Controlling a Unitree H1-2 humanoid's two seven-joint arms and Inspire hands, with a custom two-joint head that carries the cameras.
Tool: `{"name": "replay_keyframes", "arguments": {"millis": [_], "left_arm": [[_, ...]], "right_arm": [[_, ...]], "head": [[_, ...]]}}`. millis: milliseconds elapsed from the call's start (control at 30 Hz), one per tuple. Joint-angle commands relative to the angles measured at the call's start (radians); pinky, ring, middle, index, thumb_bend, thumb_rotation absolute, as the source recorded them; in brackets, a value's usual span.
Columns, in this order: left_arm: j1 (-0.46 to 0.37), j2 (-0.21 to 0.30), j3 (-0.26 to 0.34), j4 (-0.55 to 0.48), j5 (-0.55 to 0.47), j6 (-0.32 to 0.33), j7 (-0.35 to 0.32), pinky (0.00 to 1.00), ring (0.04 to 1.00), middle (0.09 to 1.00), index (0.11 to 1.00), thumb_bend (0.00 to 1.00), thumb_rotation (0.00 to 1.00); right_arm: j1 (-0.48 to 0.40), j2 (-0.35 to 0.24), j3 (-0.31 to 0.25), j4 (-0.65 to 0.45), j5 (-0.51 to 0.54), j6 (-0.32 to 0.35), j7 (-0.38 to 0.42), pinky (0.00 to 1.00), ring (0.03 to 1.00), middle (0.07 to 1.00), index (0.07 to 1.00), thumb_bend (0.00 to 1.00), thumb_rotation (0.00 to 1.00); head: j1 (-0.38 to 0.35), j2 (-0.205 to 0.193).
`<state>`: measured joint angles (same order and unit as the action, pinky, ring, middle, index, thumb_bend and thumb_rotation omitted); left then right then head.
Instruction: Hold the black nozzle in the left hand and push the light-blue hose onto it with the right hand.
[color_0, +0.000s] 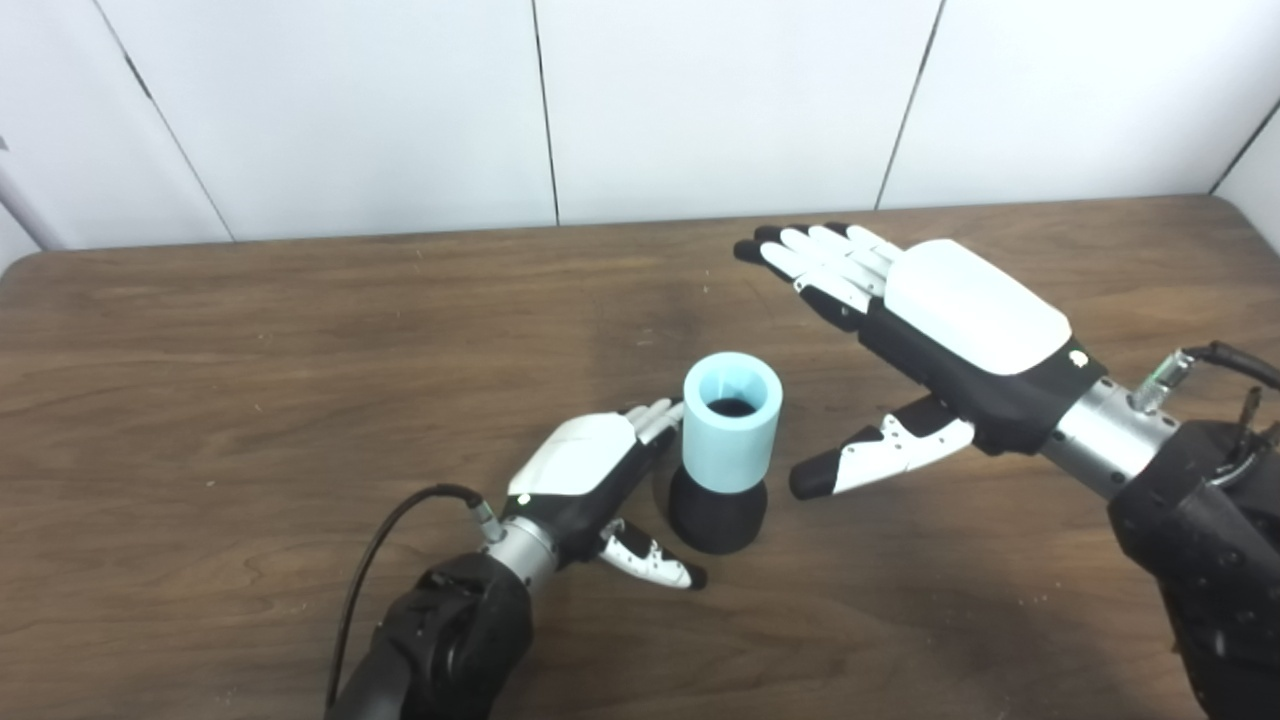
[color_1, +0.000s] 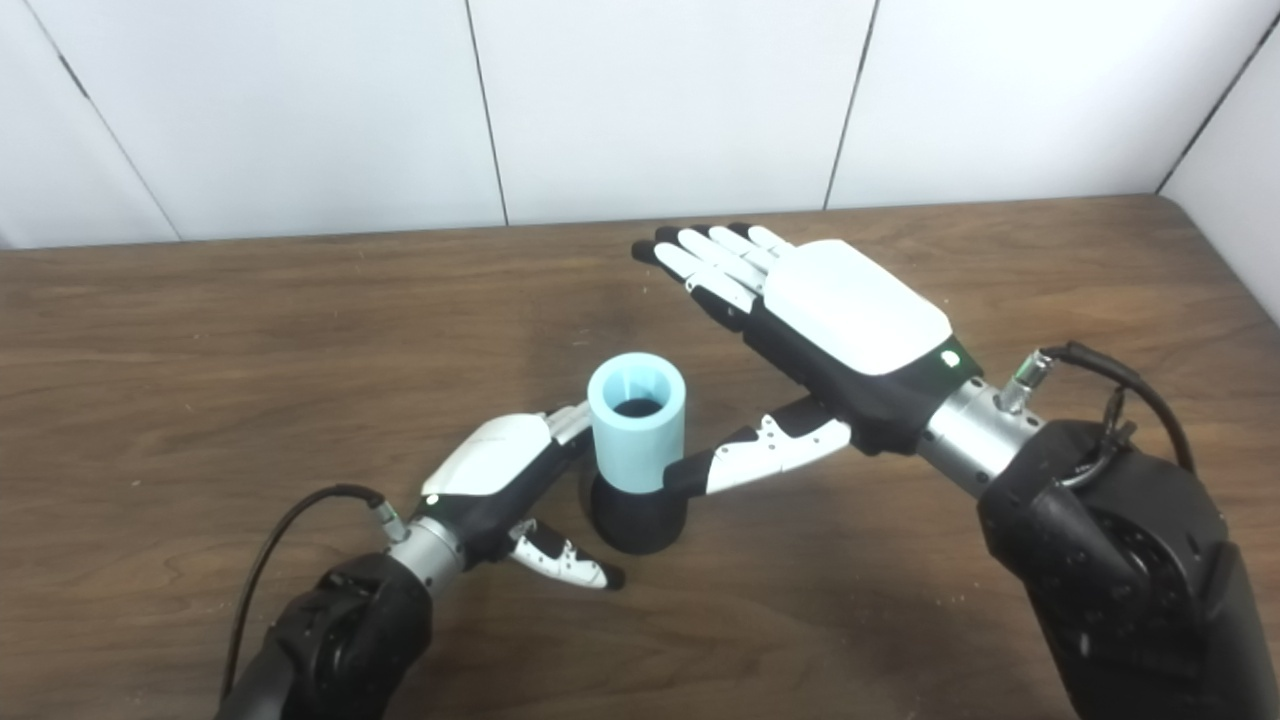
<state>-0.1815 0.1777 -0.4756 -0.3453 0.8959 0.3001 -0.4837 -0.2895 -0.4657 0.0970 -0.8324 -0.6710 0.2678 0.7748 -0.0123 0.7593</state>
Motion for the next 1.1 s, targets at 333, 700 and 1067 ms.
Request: {"name": "replay_keyframes", "arguments": {"millis": [333,700,1067], "left_arm": [[-0.048,-0.007,0.147,-0.090,-0.054,0.003,0.023,1.00,1.000,1.000,0.982,1.00,0.23],[-0.074,0.038,0.304,-0.181,-0.227,0.130,-0.049,1.00,1.000,1.000,0.981,1.00,0.17],[-0.030,0.032,0.466,-0.189,-0.407,0.122,0.083,0.93,0.963,0.955,0.945,0.88,0.27]], "right_arm": [[-0.012,-0.020,-0.017,-0.001,0.017,0.002,-0.013,0.99,1.000,1.000,0.994,0.67,1.00],[-0.001,-0.036,-0.031,0.043,0.045,-0.021,-0.037,0.99,1.000,1.000,0.994,0.67,1.00],[0.053,-0.056,-0.085,0.183,0.165,-0.054,-0.126,0.99,1.000,1.000,0.997,0.66,1.00]], "head": [[-0.001,0.001],[0.005,-0.001],[0.009,0.001]]}}
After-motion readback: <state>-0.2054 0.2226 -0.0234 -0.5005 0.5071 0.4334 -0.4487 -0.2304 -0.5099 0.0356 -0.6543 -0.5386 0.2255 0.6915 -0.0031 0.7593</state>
